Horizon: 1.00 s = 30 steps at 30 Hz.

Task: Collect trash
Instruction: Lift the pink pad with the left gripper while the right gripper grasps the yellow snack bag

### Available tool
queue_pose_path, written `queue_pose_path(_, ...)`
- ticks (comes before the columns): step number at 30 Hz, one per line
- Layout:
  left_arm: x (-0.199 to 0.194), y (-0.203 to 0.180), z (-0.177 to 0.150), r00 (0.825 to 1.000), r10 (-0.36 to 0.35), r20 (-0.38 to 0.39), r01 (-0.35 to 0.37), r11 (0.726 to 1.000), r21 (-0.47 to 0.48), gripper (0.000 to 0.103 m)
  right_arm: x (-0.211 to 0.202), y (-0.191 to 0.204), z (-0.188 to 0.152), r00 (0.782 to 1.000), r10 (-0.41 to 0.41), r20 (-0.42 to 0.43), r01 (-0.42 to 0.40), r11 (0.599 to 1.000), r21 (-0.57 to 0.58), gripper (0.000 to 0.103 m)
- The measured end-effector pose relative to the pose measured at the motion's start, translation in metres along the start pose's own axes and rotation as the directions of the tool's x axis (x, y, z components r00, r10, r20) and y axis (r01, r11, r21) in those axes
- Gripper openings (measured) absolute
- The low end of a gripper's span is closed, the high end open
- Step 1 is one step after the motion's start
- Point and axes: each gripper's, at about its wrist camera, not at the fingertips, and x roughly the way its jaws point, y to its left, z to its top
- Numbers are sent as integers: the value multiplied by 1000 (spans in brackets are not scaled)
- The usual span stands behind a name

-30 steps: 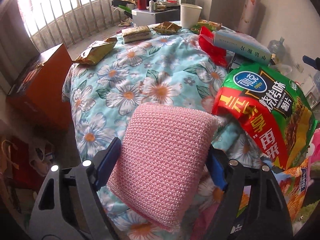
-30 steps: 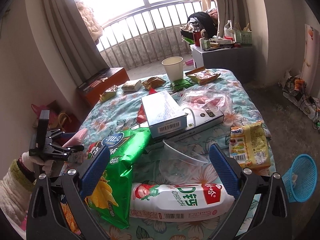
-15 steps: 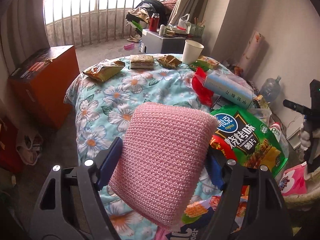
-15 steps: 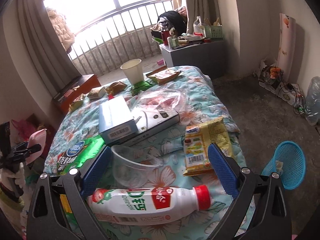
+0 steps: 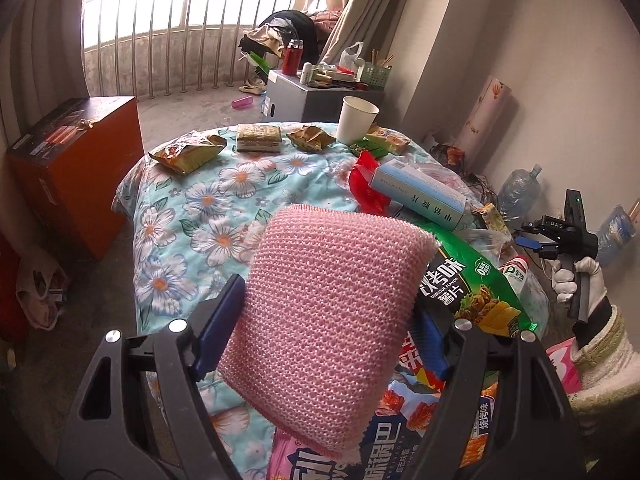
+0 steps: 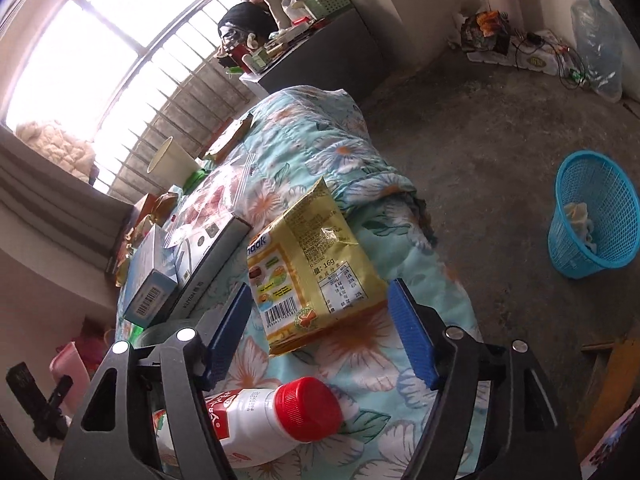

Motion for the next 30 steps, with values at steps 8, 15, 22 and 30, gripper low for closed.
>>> queue_pose_path(8, -4, -20, 5, 1000, 0, 1, 0, 999, 51, 73, 27, -29, -4, 990, 133, -53, -122, 978, 171, 39)
queue_pose_path(15, -4, -31, 11, 1000, -4, -3, 4, 998, 61, 73, 35, -45, 3, 968, 248, -39, -227, 931, 286, 45)
queue_pose_path(22, -6, -51, 15, 1000, -19, 2, 19, 997, 75, 73, 49, -39, 15, 970, 238, -44, -217, 935, 282, 31)
queue_pose_path(30, -13, -79, 21, 999, -33, 13, 31, 993, 111, 73, 45, -49, 11, 956, 293, -8, -276, 911, 306, 14)
